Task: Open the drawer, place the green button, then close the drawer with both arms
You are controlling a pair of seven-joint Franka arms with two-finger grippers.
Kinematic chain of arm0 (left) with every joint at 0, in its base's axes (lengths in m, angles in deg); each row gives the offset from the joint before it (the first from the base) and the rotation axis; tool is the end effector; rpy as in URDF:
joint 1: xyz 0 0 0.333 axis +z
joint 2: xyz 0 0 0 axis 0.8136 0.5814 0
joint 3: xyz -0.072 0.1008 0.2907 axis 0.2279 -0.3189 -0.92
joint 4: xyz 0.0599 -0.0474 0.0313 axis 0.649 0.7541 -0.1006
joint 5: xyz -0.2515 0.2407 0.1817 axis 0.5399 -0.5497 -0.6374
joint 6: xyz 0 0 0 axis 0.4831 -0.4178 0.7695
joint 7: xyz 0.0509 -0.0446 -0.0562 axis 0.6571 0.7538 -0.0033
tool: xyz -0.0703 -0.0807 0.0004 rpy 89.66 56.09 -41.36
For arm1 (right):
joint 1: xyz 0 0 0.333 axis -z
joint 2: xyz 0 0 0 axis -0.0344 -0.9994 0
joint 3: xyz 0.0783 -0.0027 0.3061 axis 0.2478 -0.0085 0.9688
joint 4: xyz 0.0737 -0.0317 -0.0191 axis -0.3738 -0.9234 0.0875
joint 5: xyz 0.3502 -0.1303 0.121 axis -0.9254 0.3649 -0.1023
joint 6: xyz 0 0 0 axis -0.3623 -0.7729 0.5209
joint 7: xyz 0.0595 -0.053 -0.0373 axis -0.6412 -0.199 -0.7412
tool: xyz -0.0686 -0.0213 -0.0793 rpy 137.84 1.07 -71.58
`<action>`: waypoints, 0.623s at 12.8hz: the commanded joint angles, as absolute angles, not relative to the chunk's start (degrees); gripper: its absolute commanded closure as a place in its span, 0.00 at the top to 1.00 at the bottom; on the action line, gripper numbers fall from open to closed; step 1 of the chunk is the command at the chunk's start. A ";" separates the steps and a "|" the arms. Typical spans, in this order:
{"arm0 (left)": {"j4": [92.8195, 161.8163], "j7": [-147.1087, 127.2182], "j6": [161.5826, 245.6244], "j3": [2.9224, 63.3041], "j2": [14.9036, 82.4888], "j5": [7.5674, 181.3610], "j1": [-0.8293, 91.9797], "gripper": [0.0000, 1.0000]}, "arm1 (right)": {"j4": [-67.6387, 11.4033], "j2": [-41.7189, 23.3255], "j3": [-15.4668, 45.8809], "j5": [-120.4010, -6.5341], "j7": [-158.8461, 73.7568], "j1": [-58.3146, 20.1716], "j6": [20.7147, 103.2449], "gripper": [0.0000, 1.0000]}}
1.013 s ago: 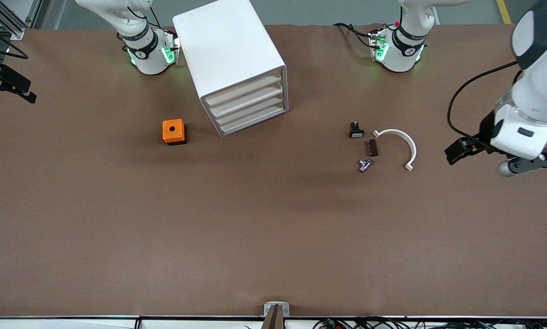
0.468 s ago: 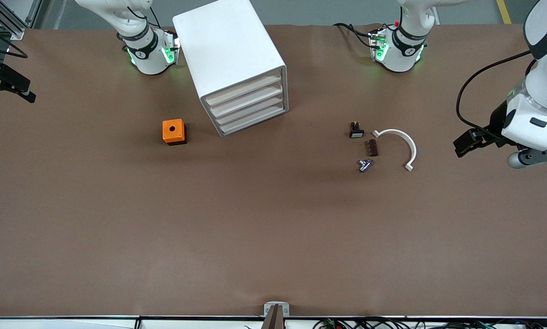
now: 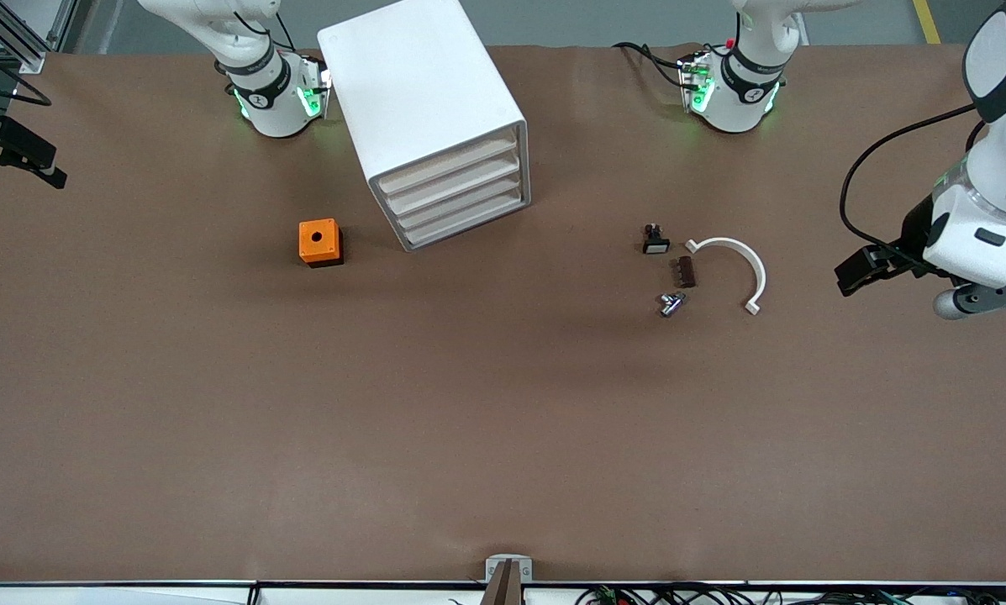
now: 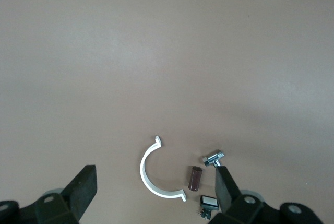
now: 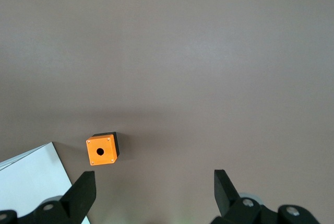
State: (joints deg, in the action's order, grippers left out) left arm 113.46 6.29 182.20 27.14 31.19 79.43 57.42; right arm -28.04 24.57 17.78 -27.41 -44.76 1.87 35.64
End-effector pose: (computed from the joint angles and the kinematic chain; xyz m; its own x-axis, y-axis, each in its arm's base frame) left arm 0.6003 -0.0787 0.5888 0.9728 0.2240 0.0591 0.2273 -0.9722 -0.0568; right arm 0.4924 -0.0588 0.6451 0.9999 0.0101 0.0124 0.0104 -0.9997 -0.0228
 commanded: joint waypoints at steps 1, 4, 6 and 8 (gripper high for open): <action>112.51 5.05 181.54 27.53 30.81 79.23 58.14 1.00 | -29.55 26.22 18.02 -28.03 -45.16 2.42 36.18 1.00; 112.42 1.11 178.39 27.44 28.79 79.41 58.40 1.00 | -29.55 26.22 18.02 -28.03 -45.25 2.42 36.27 1.00; 113.20 -4.58 177.85 27.44 27.12 80.10 59.63 1.00 | -29.55 26.22 18.11 -28.03 -45.25 2.33 36.27 1.00; 117.49 -9.89 177.76 26.40 22.84 81.95 59.46 1.00 | -29.55 26.22 18.11 -28.03 -45.34 2.33 36.71 1.00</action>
State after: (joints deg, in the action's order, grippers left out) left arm 113.15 -5.89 178.18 27.00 27.56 80.35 58.92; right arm -28.04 24.58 17.80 -27.43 -44.76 1.87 35.80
